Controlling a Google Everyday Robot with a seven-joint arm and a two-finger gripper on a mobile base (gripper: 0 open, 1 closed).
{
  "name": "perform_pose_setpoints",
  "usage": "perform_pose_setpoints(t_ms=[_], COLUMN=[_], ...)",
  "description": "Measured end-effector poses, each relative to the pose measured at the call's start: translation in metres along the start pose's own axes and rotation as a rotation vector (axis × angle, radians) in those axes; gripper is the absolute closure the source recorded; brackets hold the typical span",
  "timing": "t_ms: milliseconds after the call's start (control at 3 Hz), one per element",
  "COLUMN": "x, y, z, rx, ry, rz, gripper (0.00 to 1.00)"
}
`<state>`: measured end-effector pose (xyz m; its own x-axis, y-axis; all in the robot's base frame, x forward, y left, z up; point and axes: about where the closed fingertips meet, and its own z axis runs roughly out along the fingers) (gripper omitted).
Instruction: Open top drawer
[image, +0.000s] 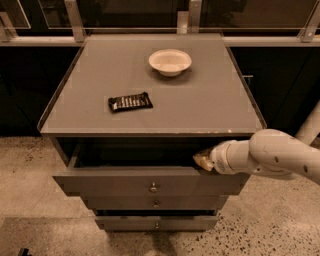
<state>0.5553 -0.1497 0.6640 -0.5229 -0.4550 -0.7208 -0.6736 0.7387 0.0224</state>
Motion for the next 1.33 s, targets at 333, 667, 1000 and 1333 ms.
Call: perform_pose_setpoints(t_ms=[333, 667, 1000, 1333], x=[0.021, 0.019, 0.043, 0.042], y=[0.008, 0.007, 0.013, 0.011], z=[-0.017, -0.016, -0.032, -0.031], rx=[-0.034, -0.034, -0.091, -0.093], ry=[0.095, 0.095, 0.132, 0.133], rz=[-0.023, -0.023, 0.014, 0.015], gripper=[1.0, 1.0, 1.0, 1.0])
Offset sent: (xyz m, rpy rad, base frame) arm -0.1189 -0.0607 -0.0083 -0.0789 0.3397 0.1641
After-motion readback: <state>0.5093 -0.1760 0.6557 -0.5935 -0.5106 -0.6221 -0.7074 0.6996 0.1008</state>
